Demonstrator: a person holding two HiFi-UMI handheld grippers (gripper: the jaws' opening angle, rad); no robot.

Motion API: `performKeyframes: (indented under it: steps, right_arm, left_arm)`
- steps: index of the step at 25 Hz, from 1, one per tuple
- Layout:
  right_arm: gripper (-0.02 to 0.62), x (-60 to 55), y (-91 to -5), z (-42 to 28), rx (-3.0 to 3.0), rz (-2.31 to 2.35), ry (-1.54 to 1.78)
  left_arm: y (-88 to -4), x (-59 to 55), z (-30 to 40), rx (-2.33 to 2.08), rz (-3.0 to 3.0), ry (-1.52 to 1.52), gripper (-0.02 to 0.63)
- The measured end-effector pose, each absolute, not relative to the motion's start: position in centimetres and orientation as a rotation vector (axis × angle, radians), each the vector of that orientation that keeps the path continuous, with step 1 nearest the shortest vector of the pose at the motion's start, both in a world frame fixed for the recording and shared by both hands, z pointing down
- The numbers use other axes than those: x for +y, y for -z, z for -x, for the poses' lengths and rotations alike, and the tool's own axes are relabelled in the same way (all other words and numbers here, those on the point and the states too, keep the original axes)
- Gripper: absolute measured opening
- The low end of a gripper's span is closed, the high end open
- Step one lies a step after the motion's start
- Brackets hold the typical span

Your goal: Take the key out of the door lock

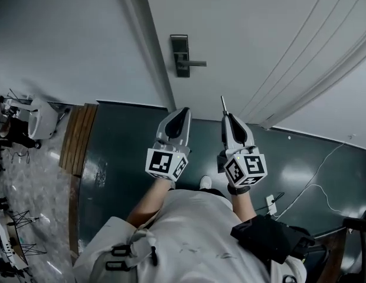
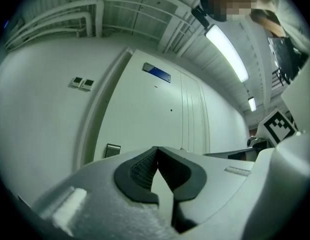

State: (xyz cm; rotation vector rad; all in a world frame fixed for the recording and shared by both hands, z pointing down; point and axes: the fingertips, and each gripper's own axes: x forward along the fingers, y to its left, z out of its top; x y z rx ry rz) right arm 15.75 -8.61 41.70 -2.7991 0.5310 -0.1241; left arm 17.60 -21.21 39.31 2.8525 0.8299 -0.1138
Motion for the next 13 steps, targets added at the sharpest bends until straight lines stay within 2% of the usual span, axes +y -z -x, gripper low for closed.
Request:
performKeyframes:
  steps: [13]
  right_arm:
    - [0.029, -13.8, -41.9, -17.1, 0.524, 2.792, 0.151]
  left_arm:
    - [-40.5, -27.8, -17.8, 0.774, -2.840, 0.062, 0.000]
